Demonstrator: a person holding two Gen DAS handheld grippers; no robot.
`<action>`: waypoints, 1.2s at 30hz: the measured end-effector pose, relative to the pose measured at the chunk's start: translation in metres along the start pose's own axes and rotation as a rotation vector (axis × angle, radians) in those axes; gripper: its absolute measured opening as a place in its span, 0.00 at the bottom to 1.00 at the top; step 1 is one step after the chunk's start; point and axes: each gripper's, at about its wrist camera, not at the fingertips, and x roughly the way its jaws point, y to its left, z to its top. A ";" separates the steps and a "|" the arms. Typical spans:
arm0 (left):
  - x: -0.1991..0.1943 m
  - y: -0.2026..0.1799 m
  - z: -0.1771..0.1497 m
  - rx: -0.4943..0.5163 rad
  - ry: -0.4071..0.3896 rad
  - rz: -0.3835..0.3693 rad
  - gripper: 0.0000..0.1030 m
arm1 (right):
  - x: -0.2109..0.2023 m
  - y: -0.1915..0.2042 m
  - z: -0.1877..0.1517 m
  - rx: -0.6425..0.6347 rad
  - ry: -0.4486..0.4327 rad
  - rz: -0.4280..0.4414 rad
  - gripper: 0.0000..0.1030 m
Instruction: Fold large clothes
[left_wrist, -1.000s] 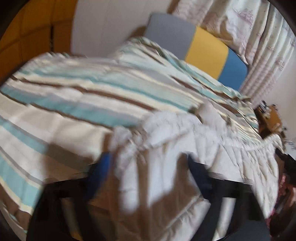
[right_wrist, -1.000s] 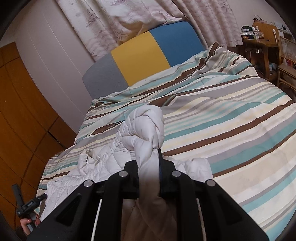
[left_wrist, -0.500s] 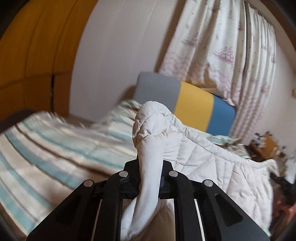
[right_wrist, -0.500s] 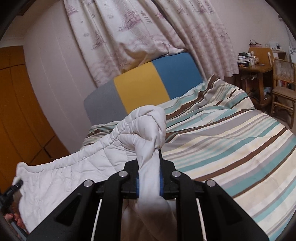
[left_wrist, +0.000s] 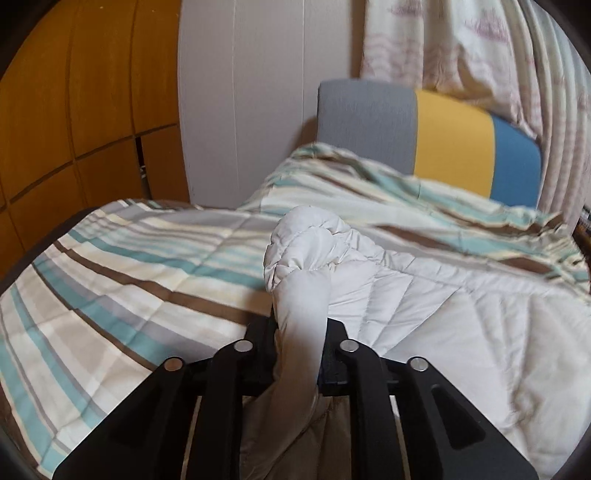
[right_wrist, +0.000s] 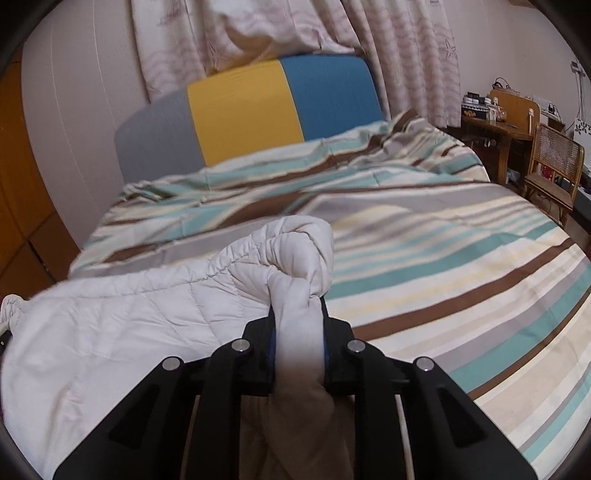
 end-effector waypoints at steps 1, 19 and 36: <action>0.008 -0.001 -0.002 0.002 0.029 0.001 0.17 | 0.005 0.001 -0.001 -0.004 0.015 -0.009 0.21; 0.033 -0.011 -0.012 0.052 0.191 0.067 0.47 | 0.061 0.023 -0.023 -0.149 0.167 -0.189 0.37; -0.028 -0.128 0.001 0.113 -0.026 -0.009 0.49 | 0.057 0.022 -0.022 -0.138 0.151 -0.201 0.41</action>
